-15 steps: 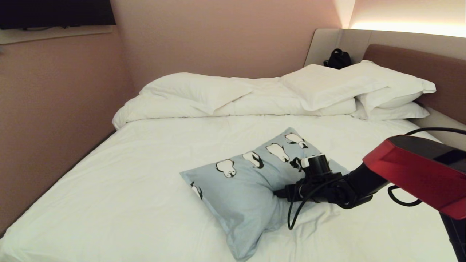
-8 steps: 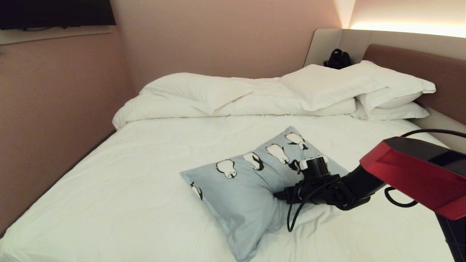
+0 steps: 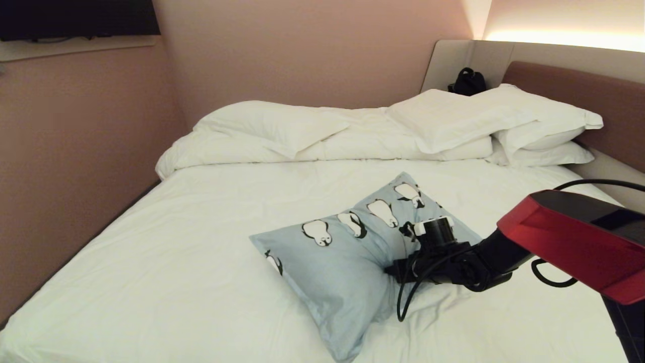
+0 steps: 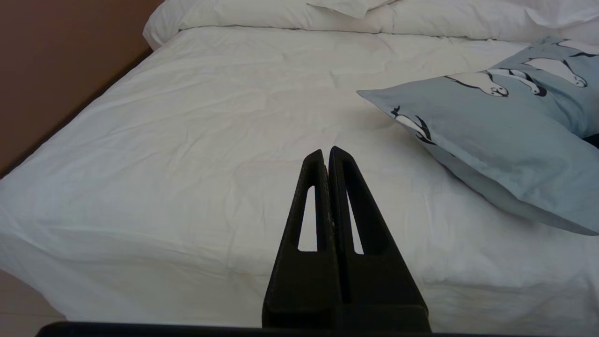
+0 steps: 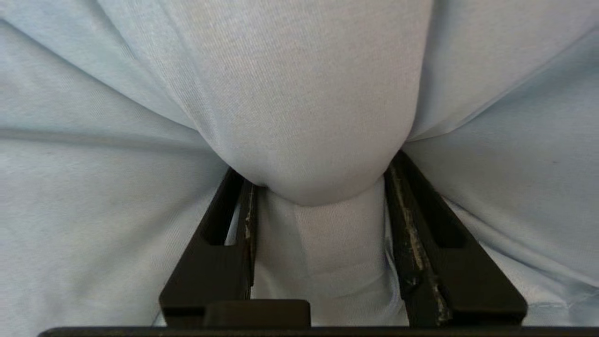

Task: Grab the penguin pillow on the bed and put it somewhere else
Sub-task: Pick up the pillow

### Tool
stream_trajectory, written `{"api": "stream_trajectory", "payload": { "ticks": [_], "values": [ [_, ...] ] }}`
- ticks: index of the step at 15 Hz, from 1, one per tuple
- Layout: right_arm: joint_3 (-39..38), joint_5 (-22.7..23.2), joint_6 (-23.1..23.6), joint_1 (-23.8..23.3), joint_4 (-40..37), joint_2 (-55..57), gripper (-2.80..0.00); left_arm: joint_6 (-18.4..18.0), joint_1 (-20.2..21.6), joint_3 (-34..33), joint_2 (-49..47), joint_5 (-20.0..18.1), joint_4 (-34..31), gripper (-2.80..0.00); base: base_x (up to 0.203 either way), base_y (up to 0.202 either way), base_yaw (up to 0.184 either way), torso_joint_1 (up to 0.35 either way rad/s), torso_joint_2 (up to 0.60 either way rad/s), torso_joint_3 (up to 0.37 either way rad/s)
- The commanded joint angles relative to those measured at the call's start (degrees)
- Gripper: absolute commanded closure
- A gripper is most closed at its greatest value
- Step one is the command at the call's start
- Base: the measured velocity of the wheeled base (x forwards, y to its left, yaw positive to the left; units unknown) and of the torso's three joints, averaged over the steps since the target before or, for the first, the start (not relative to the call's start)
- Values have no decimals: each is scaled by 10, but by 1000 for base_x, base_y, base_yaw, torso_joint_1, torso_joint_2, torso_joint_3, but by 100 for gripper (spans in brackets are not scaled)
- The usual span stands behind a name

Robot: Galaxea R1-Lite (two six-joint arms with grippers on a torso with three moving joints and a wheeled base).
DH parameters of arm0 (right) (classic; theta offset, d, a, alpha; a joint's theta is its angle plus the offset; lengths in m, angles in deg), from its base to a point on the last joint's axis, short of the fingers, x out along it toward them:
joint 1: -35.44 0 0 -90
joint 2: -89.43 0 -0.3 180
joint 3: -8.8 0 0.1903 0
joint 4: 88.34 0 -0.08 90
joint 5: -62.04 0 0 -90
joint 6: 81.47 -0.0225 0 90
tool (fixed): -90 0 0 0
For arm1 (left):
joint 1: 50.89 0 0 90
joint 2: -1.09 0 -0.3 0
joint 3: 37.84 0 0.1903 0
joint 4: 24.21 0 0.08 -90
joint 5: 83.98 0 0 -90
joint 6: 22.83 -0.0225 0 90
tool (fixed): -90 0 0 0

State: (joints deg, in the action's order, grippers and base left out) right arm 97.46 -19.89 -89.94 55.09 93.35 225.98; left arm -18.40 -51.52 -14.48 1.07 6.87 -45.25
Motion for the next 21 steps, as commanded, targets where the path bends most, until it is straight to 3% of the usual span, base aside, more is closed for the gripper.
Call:
{"api": "stream_trajectory", "payload": {
  "ticks": [1, 21],
  "values": [
    [0, 1, -1, 0, 2, -1, 0, 0, 0, 0, 0, 0, 0, 0, 0, 0, 0, 0, 0, 0],
    [-32, 9, -36, -1, 2, -139, 0, 0, 0, 0, 0, 0, 0, 0, 0, 0, 0, 0, 0, 0]
  ]
}}
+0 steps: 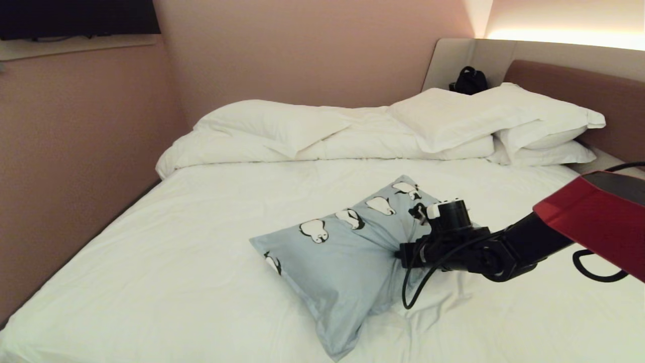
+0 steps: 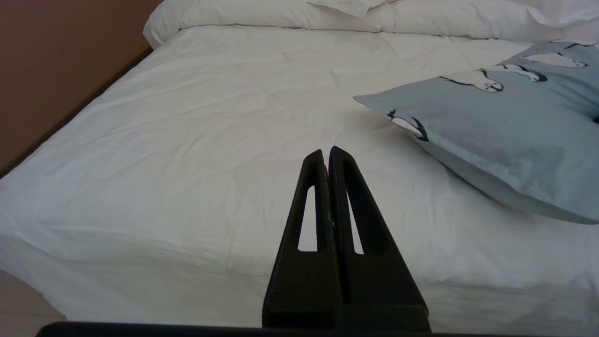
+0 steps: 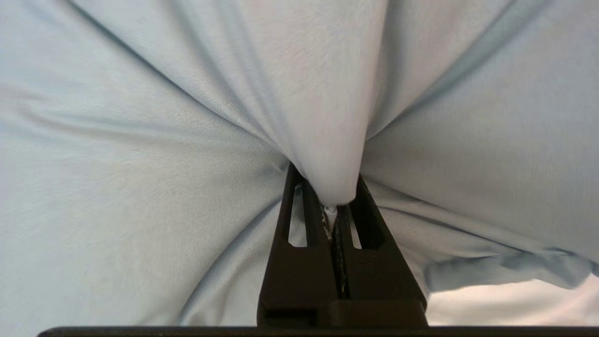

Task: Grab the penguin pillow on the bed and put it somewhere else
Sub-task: Pick up the pillow

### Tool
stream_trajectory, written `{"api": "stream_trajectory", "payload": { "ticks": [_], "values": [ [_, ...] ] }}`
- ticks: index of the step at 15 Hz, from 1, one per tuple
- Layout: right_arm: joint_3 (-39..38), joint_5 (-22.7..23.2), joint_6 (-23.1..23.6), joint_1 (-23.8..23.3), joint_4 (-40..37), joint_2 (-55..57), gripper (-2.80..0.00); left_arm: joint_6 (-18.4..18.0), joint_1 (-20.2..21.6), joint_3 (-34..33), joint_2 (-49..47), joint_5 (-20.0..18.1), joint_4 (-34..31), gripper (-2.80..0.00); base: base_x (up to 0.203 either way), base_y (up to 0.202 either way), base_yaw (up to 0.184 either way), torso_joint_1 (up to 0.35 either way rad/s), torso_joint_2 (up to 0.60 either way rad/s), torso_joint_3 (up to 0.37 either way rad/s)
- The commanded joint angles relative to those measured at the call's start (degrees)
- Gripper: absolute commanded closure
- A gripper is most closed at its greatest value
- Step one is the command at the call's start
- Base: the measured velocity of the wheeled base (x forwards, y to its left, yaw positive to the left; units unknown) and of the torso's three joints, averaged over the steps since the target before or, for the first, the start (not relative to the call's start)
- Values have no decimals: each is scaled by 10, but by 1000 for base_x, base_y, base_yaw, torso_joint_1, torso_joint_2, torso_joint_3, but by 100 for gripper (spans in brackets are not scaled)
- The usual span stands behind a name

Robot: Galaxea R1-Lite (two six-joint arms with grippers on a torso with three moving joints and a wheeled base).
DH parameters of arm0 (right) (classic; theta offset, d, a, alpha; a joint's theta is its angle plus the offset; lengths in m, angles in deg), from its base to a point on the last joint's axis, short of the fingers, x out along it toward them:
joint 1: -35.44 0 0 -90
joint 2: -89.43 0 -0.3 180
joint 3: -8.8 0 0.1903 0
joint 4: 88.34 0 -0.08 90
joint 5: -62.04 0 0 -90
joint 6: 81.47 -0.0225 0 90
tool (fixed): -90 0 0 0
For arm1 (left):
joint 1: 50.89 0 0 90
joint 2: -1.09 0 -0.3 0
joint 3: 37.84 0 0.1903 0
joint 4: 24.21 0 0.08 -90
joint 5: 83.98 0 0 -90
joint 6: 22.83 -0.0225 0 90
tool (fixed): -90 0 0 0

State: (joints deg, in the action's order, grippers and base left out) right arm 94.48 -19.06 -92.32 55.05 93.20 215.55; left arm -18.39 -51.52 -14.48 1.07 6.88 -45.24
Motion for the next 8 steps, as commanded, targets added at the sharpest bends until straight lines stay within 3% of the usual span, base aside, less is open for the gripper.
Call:
{"api": "stream_trajectory", "payload": {
  "ticks": [1, 8],
  "values": [
    [-3, 6, -19, -1, 3, -50, 0, 0, 0, 0, 0, 0, 0, 0, 0, 0, 0, 0, 0, 0],
    [-17, 15, -34, -2, 2, -129, 0, 0, 0, 0, 0, 0, 0, 0, 0, 0, 0, 0, 0, 0]
  ]
}}
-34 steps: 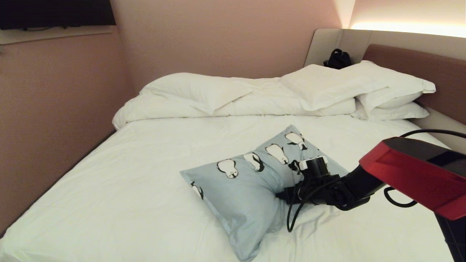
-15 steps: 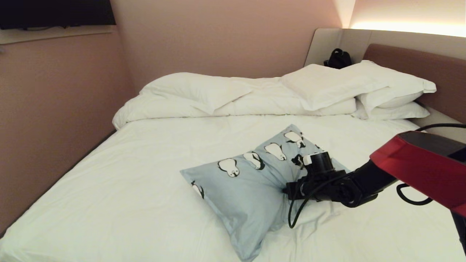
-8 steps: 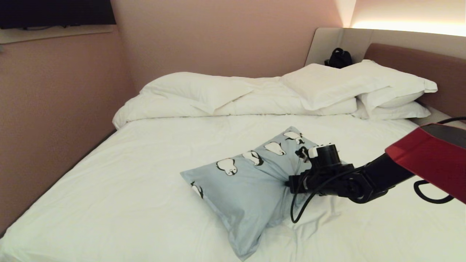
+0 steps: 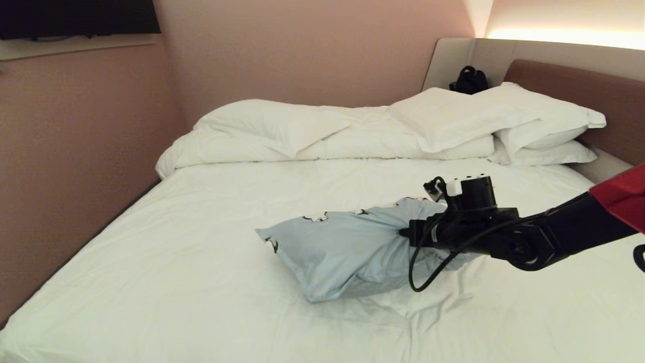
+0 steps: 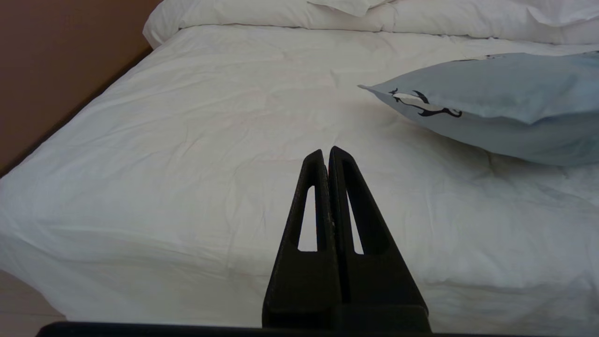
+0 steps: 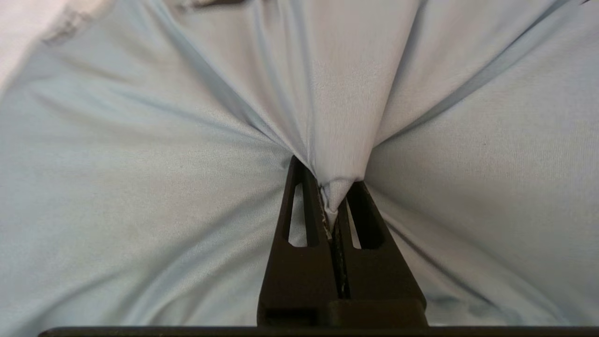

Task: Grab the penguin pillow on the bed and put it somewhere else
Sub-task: Pick up the pillow

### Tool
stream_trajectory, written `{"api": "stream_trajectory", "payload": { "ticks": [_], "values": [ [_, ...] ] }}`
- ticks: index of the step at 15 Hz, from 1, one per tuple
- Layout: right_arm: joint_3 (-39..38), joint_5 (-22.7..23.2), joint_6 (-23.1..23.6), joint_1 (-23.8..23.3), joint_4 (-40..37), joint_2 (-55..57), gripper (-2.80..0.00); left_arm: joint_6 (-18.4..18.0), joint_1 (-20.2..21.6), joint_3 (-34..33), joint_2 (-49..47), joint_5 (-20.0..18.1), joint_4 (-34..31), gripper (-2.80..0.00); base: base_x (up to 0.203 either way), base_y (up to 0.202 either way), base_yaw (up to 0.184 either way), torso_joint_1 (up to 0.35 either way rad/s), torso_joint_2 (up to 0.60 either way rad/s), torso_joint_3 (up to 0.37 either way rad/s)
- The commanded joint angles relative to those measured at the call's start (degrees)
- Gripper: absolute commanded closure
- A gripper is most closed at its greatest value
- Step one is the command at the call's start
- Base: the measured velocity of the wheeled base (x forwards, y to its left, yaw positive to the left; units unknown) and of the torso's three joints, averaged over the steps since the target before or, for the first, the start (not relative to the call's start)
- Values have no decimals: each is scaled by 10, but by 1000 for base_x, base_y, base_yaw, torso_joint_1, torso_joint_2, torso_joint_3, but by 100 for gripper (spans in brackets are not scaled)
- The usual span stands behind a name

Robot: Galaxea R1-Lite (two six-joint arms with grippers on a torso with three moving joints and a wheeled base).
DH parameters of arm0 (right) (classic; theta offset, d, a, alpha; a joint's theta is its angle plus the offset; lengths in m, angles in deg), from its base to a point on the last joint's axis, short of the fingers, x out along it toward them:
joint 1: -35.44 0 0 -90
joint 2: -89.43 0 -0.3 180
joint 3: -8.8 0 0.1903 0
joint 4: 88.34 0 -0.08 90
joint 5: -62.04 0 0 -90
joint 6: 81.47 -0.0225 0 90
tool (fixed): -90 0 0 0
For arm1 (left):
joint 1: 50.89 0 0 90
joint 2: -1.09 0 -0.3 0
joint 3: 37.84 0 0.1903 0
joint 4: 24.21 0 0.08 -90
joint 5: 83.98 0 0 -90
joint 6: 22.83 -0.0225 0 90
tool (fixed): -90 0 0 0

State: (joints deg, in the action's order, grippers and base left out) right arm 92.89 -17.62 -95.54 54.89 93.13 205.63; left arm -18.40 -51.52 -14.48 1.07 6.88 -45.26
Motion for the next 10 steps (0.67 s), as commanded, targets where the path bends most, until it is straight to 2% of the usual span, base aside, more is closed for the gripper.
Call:
{"api": "stream_trajectory", "payload": {
  "ticks": [1, 10],
  "values": [
    [-2, 1, -2, -1, 3, -45, 0, 1, 0, 0, 0, 0, 1, 0, 0, 0, 0, 0, 0, 0],
    [-7, 1, -38, -12, 2, -162, 0, 1, 0, 0, 0, 0, 1, 0, 0, 0, 0, 0, 0, 0]
  ]
}}
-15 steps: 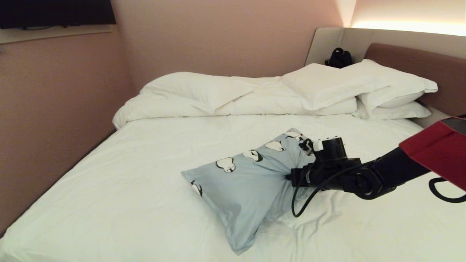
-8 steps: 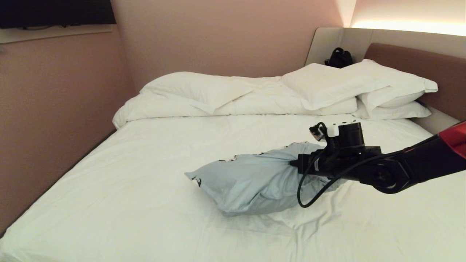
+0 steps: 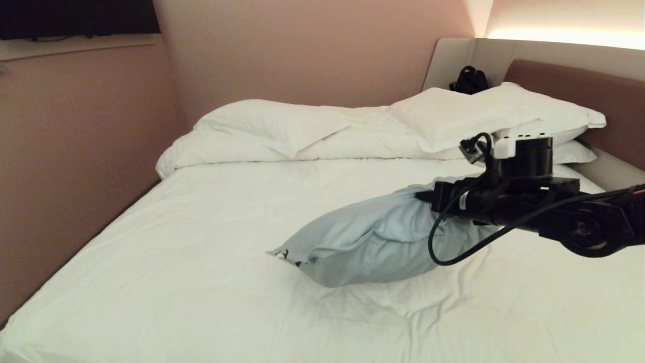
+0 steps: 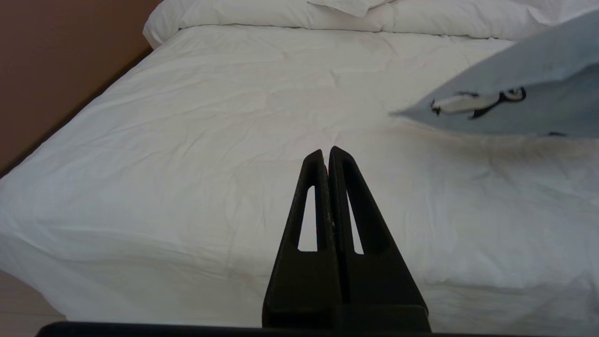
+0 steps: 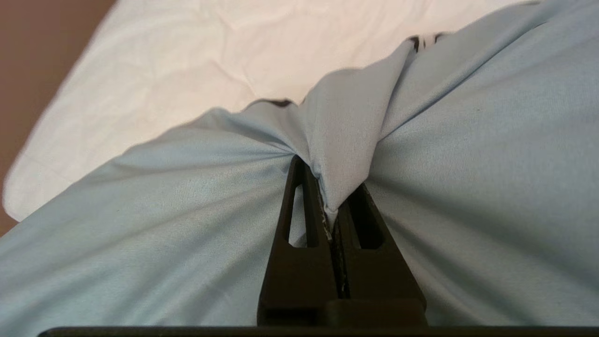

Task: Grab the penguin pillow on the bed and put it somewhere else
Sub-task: Pick up the pillow, then move to the head of the bed

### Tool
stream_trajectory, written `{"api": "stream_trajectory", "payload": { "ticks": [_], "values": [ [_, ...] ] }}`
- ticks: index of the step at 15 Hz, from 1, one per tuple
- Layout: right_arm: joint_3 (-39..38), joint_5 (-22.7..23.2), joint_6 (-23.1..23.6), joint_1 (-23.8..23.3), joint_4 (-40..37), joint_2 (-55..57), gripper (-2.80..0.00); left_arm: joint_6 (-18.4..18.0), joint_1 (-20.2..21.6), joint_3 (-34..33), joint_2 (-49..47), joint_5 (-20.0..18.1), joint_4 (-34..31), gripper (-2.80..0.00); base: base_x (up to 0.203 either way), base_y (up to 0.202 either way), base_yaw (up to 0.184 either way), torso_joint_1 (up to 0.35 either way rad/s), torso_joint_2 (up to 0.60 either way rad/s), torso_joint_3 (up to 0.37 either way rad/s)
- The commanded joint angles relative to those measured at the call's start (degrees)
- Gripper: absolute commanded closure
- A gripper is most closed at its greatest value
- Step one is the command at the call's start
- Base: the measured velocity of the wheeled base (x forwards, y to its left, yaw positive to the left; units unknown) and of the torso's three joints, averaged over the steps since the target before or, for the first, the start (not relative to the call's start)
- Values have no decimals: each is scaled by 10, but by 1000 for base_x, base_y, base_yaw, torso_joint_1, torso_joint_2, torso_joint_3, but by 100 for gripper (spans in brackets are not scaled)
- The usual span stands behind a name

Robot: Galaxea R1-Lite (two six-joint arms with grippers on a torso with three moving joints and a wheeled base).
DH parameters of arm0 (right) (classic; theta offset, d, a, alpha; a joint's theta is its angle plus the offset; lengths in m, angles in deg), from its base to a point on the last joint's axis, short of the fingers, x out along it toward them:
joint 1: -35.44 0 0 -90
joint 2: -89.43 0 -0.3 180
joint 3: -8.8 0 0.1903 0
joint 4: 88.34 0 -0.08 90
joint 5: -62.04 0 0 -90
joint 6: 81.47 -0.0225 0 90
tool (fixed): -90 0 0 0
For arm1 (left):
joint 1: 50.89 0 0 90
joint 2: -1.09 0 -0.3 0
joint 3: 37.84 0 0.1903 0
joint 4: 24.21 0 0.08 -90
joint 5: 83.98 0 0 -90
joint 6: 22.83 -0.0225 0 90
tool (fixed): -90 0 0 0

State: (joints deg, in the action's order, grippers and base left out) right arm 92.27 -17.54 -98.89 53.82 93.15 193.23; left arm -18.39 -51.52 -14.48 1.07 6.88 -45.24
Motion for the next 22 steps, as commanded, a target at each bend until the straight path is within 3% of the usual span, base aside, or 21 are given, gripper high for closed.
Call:
{"api": "stream_trajectory", "payload": {
  "ticks": [1, 8, 14, 22],
  "values": [
    [-2, 0, -7, -1, 2, -54, 0, 0, 0, 0, 0, 0, 0, 0, 0, 0, 0, 0, 0, 0],
    [-9, 1, -9, -17, 2, -115, 0, 0, 0, 0, 0, 0, -1, 0, 0, 0, 0, 0, 0, 0],
    [-7, 1, -9, -21, 3, -113, 0, 0, 0, 0, 0, 0, -1, 0, -84, 0, 0, -3, 0, 1],
    [-5, 1, -9, -32, 5, -114, 0, 0, 0, 0, 0, 0, -1, 0, 0, 0, 0, 0, 0, 0]
  ]
}}
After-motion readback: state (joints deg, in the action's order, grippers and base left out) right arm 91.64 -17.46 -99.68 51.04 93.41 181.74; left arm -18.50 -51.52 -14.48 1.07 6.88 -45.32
